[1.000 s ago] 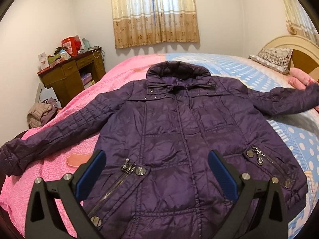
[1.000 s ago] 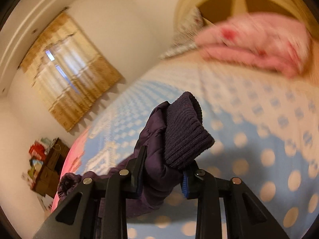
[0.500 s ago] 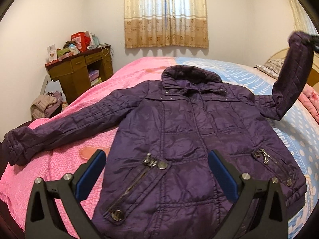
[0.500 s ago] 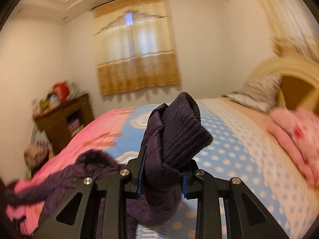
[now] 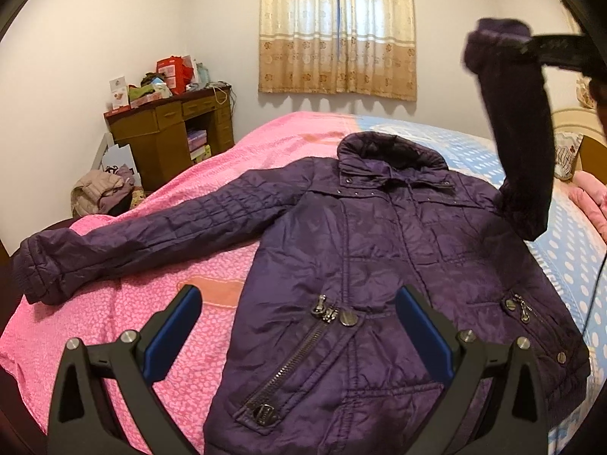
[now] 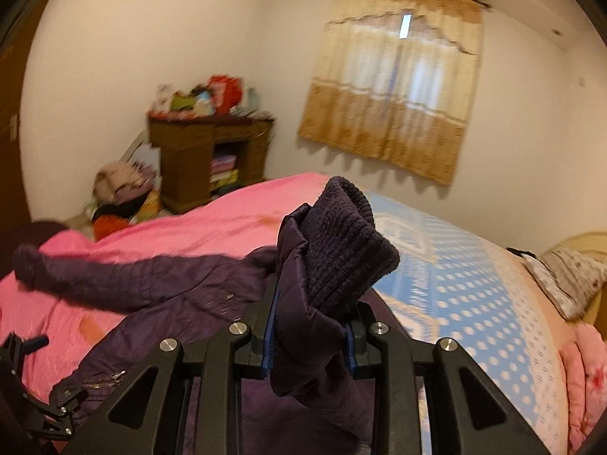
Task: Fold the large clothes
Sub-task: 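Carry the sleeve across the jacket body toward the left gripper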
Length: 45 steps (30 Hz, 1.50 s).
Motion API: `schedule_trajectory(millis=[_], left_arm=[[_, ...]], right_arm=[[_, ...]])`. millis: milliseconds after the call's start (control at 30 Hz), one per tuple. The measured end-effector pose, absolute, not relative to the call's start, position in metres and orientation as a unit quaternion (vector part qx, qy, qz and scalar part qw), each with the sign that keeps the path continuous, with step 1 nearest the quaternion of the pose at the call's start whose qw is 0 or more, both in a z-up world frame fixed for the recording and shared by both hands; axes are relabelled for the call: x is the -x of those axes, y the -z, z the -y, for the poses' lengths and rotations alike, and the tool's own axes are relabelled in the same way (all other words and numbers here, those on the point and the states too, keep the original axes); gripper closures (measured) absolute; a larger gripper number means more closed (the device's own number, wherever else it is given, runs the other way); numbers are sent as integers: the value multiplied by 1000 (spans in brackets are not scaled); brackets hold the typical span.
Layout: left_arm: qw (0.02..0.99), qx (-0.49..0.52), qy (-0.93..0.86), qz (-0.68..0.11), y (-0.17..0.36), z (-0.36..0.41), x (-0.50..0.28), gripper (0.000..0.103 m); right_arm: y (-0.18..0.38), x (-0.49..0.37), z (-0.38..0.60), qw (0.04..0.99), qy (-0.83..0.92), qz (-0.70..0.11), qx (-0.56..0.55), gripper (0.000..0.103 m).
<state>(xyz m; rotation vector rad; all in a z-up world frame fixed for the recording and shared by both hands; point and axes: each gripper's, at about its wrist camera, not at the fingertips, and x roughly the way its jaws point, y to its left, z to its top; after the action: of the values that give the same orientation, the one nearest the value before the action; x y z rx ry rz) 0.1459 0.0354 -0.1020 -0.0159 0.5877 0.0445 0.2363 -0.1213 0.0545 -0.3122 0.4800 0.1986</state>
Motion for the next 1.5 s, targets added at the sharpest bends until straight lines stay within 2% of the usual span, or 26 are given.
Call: schedule_trajectory(millis=[533,567,600,667,833,967,1067,1133,1233,1300,1367,1400,1467,1500], left_arm=[[949,3,-57,-311,115,-54,-154,0],[946,5,-55,-319,117,-56,-156,0],[943,9,-55,-327,119,-59,-159,0],[940,8,-57,-336,120,-62,-163,0],[943,-5,-60,-328,108,-66,-175,0],[937,24,-24,-348,102,-68,-201,0],[930,51,3,-363,99,-63,-227,9],[925,76,22,-373,98,-57,-245,10],[924,49,31,-379,108,-40,-267,16],[919,39,37,-390,119,-32,-278,21],[911,40,38,-409,133,-29,-291,36],[908,45,42,-414,137,-28,-295,39],[906,73,60,-414,141,-28,-297,54],[906,88,70,-409,142,-28,-297,56]], right_arm=[[119,-276,13,909,-176,-322,197,75],[125,-278,14,910,-177,-325,189,70],[130,-281,16,907,-179,-336,180,58],[136,-282,18,900,-186,-359,165,45],[116,-248,46,909,-200,-345,122,43],[96,-222,88,925,-186,-324,67,39],[82,-205,116,931,-185,-313,26,39],[66,-185,139,936,-197,-293,-14,39],[42,-154,180,938,-209,-264,-77,39],[27,-139,206,939,-209,-249,-109,32],[13,-127,232,948,-178,-237,-119,23],[10,-125,244,951,-150,-243,-116,20],[13,-124,257,954,-110,-255,-111,20],[18,-124,261,954,-101,-260,-111,20]])
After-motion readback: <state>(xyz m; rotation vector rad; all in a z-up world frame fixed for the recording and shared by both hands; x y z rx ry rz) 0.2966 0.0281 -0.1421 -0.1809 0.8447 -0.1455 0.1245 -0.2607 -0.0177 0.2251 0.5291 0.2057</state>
